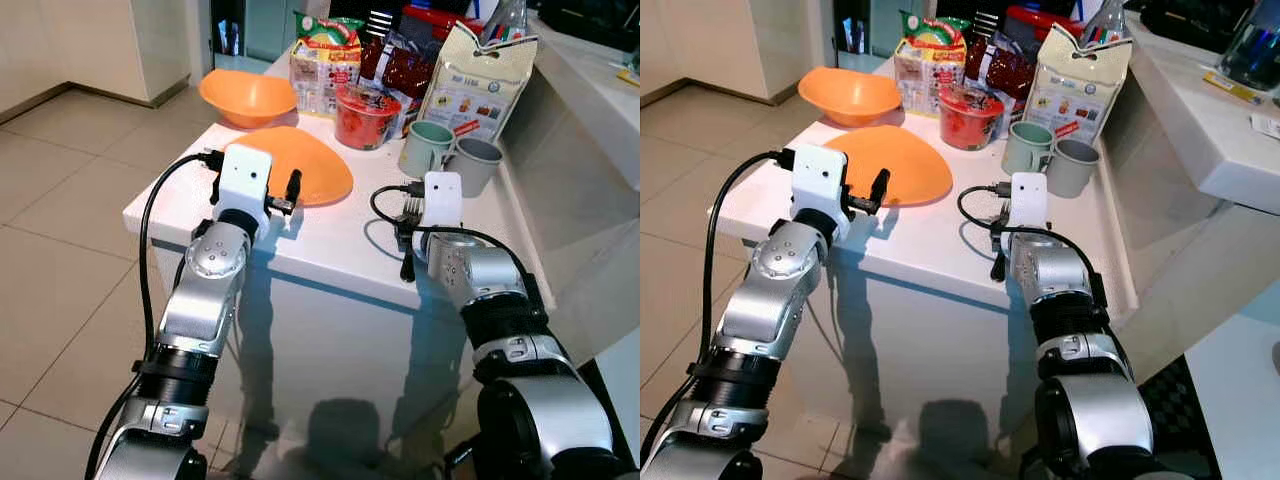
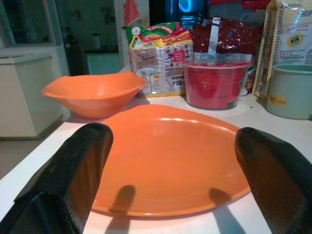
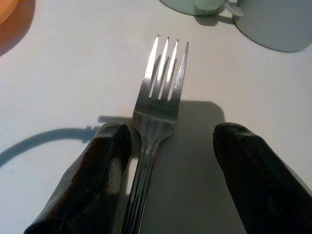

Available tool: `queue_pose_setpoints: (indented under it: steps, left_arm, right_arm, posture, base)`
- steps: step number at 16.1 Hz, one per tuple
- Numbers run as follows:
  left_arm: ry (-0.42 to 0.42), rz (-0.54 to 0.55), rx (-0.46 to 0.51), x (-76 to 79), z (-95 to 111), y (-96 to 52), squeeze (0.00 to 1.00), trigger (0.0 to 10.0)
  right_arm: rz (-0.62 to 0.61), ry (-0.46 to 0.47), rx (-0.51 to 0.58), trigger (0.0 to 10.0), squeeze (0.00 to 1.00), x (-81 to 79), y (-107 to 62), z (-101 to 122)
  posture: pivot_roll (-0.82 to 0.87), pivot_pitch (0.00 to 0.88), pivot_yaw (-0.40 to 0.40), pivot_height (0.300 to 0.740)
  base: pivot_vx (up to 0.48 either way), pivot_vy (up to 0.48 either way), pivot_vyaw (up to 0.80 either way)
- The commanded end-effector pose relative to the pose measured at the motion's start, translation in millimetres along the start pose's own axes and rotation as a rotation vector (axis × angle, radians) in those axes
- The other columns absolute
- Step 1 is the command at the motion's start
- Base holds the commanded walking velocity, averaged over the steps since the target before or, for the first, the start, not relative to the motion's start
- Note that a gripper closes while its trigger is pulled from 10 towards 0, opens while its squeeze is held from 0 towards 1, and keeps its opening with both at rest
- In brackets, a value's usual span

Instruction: Setting the table

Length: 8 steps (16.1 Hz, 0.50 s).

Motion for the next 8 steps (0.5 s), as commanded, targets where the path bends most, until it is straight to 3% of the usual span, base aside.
queue_pose_setpoints:
  steps: [1,3,5,8]
  left_arm:
    - [0.006,-0.014,0.004,4.5,2.6,0.7,0.0,10.0]
    - [0.008,-0.014,0.002,4.4,1.8,0.7,0.0,10.0]
    - [0.009,-0.017,0.004,5.0,2.6,1.4,0.0,10.0]
    - [0.01,-0.015,0.007,4.1,3.2,1.3,0.0,10.0]
  right_arm:
    - [-0.011,-0.018,-0.045,10.0,0.0,6.2,3.4,-11.3]
    - [0.012,-0.019,-0.038,10.0,0.0,4.4,5.6,-8.3]
    - [-0.022,0.051,-0.103,10.0,0.0,13.5,9.1,-12.4]
    - [0.011,0.134,-0.149,10.0,0.0,10.0,9.3,-12.0]
  posture:
    - [0.16,0.0,-0.142,0.74]
    - [0.16,0.0,-0.14,0.74]
    - [0.16,0.0,-0.14,0.74]
    - [0.16,0.0,-0.142,0.74]
  base:
    - [0.0,0.0,0.0]
    - [0.0,0.0,0.0]
    - [0.0,0.0,0.0]
    - [0.0,0.0,0.0]
Point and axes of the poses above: a point about 5 cm out from each wrist's last joint towards the gripper, its own y axis pointing out of the wrist towards the gripper, its own z axis along the axis of the wrist's last joint, x = y × z, the point moved 4 cm from there along y, pointing out of the wrist towards the gripper
